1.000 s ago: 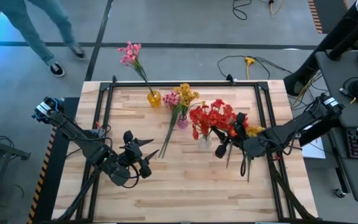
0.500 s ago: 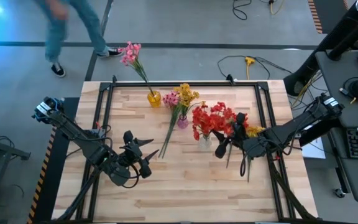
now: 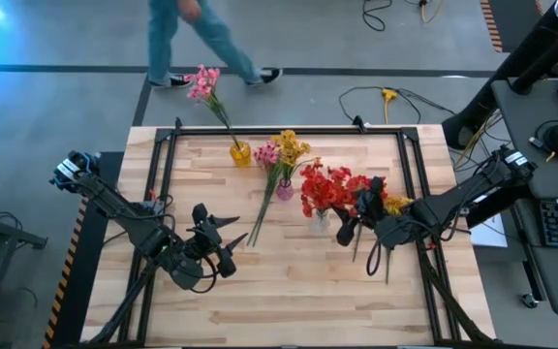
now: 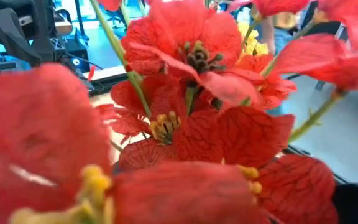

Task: Sort flowers into vase by color
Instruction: Put the bottom red flowers into the transparent vase

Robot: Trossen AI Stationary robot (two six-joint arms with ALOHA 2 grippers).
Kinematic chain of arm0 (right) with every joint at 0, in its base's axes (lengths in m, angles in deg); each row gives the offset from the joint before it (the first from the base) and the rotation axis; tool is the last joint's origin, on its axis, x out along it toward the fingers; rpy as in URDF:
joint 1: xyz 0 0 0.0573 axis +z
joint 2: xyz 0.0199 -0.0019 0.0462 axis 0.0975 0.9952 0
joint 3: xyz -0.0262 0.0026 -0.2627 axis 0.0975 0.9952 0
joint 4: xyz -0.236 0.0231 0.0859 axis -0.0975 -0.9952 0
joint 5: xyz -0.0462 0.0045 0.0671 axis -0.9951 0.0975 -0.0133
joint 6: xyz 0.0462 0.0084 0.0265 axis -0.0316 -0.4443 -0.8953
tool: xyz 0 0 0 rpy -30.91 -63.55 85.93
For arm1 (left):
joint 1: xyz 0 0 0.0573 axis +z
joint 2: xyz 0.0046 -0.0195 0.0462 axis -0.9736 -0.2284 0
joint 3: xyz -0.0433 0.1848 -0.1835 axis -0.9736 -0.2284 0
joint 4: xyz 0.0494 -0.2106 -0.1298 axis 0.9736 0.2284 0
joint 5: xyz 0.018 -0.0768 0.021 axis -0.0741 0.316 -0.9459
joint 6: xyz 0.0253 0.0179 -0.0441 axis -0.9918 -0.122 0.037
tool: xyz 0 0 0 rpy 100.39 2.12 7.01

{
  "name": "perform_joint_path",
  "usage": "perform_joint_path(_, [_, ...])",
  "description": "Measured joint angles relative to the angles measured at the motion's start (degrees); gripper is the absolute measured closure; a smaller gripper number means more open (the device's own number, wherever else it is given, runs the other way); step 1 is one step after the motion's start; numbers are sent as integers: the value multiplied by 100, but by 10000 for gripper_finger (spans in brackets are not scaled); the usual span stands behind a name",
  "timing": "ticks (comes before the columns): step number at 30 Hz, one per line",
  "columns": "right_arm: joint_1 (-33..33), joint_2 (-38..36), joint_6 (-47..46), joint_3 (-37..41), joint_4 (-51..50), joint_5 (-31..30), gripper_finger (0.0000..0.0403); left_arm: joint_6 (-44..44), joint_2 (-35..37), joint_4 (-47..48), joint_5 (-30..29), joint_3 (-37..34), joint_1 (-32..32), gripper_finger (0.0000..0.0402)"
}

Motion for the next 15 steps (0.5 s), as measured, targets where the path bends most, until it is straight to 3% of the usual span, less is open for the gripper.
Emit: perform_joint_path(15, [47, -59, -661, 0, -640, 505, 159, 2, 0, 0, 9, -1, 0, 202])
